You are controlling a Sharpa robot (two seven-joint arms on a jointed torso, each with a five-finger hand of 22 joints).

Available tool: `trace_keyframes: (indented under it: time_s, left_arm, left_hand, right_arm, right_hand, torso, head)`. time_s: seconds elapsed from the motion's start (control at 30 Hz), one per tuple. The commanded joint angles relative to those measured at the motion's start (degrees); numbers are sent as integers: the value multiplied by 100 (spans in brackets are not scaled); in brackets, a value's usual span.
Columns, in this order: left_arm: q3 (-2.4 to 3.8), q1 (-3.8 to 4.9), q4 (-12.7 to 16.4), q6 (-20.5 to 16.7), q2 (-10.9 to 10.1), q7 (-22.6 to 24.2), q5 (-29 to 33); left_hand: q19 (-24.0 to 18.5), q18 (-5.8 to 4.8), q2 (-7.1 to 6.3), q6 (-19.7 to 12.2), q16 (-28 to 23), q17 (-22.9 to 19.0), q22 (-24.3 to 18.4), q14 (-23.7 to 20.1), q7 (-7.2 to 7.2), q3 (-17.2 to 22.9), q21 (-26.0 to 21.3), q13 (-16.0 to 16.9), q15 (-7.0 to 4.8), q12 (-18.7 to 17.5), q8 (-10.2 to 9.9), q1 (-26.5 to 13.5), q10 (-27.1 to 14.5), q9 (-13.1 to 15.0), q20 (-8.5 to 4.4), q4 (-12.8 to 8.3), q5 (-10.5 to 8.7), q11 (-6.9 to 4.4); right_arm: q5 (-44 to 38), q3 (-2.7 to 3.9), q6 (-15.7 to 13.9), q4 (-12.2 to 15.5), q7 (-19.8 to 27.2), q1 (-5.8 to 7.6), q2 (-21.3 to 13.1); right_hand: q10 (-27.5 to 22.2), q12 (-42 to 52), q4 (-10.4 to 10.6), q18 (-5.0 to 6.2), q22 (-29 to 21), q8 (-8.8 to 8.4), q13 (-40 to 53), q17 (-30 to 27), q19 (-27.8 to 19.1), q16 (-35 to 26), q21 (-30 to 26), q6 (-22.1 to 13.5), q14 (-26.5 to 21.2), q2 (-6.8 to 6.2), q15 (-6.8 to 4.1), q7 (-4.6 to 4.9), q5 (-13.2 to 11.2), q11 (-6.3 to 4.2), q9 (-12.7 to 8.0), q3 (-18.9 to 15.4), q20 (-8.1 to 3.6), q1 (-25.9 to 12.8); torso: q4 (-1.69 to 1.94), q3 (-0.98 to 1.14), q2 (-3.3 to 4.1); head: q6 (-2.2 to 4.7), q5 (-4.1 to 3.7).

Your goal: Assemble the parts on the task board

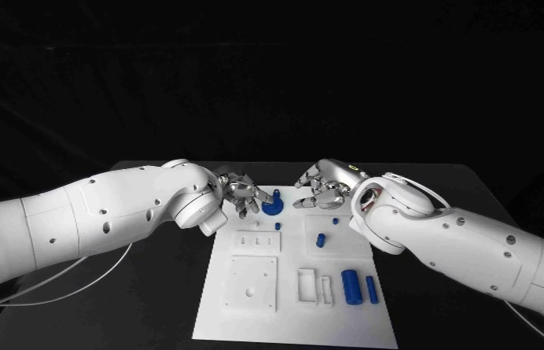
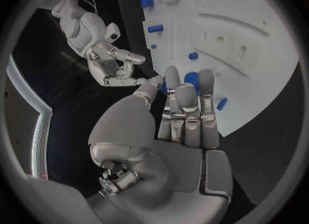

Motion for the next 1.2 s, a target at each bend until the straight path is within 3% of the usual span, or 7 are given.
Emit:
trace_keyframes:
  time_s: [0.03, 0.53, 0.97, 1.03, 1.2]
  left_arm:
    - [1, -3, 60, 234, -40, -287, -455]
    - [-43, -81, 398, 117, -281, -722, -1063]
    - [-109, -282, 498, -2, -272, -869, -1441]
    - [-110, -298, 497, -7, -263, -882, -1511]
    - [-112, -352, 458, 5, -213, -916, -1626]
  left_hand:
    - [26, -81, -7, 441, 38, 7, 25, 26, -349, 43, 29, 7, -25, 34, -4, 12, 279, 3700, -27, -9, 23, -49]
    - [144, -90, -33, 543, 121, 51, 153, 111, -381, 29, -55, 34, -55, 237, -2, -19, 281, 3733, -54, -3, 80, -76]
    - [272, -106, -41, 580, 140, 93, 426, 152, -399, 41, -289, 17, -71, 335, -1, -20, 282, 3771, -71, 13, 110, -92]
    - [340, -114, -46, 589, 138, 105, 680, 154, -403, 48, -460, 10, -76, 362, -4, -20, 282, 3781, -75, 9, 109, -90]
    - [390, -116, -49, 619, 159, 123, 868, 162, -410, 40, -601, 16, -75, 398, -1, -35, 283, 3790, -73, 18, 131, -100]
  right_arm:
    - [236, 18, -281, 11, 156, -7, -156]
    - [998, 225, -670, -191, 288, -12, -578]
    - [1195, 317, -741, -227, 314, -12, -602]
    - [1209, 322, -743, -230, 312, -12, -602]
    - [1242, 333, -742, -235, 299, -12, -598]
  right_hand:
    - [-41, 31, -29, 60, 547, -27, -36, -13, 149, -22, -23, 41, -41, -1, -17, -14, 107, -19, -9, 77, 41, 46]
    - [-25, 54, -80, 55, 543, -29, -140, -34, 176, -17, -62, 132, -19, 6, -38, -32, 404, -44, -9, 289, 20, -29]
    - [-31, 51, -87, 53, 543, -28, -169, -41, 179, -22, -71, 139, -15, 0, -40, -34, 479, -48, -9, 324, 17, -55]
    - [-31, 51, -87, 53, 543, -28, -169, -41, 179, -22, -71, 139, -15, 0, -40, -34, 479, -48, -9, 324, 17, -55]
    - [-31, 55, -93, 52, 543, -30, -177, -45, 182, -27, -72, 142, -15, -6, -42, -34, 507, -49, -9, 337, 16, -66]
  torso:
    - [-1, -7, -10]
    - [11, -9, -20]
    - [12, -24, -10]
    - [8, -25, -8]
    - [8, -17, -9]
  head:
    - [-36, 18]
    - [-142, 67]
    - [-196, 82]
    - [-192, 86]
    - [-226, 88]
